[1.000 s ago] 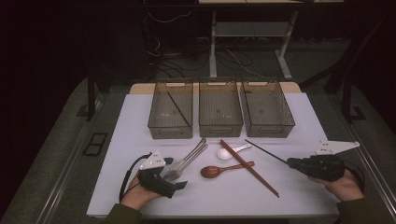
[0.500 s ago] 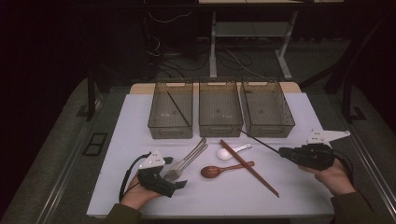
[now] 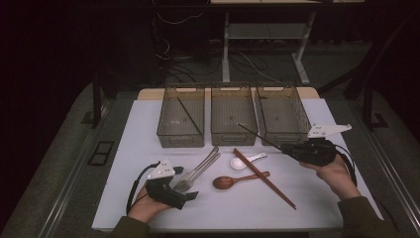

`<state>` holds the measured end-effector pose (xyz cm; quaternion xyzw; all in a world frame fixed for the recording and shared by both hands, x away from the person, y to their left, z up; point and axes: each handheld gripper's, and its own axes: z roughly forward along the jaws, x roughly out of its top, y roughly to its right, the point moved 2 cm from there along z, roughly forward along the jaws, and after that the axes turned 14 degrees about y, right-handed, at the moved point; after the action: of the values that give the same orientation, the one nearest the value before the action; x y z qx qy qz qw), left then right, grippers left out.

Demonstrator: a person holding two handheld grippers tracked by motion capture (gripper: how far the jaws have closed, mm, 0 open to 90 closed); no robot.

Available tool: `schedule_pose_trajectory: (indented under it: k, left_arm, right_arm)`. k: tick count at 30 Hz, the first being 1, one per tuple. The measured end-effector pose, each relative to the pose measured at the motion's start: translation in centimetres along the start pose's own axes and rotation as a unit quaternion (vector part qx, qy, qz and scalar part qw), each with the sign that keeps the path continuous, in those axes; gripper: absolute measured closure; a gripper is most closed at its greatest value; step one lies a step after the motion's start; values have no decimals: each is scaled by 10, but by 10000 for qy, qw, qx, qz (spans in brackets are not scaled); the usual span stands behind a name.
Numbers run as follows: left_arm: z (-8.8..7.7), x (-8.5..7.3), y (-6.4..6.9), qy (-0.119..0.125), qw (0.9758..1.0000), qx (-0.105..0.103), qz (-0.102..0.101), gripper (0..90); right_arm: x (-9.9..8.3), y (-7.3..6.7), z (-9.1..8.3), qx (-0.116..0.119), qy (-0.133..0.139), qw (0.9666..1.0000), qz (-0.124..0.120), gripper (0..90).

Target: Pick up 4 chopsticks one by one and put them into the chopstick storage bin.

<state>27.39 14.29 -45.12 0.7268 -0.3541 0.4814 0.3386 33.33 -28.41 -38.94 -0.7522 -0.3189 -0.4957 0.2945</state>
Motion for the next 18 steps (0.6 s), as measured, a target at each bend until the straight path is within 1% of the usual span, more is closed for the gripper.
schedule_pose_trajectory:
  k: [12, 18]
  left_arm:
    - [0, 0, -1, -2, 10000, 4, -5, 0]
    - [0, 0, 0, -3, 10000, -5, 12, 0]
  right_arm:
    - [21, -2, 36, -103, -24, 9999, -6, 854]
    - [29, -3, 51, -150, -77, 9999, -24, 854]
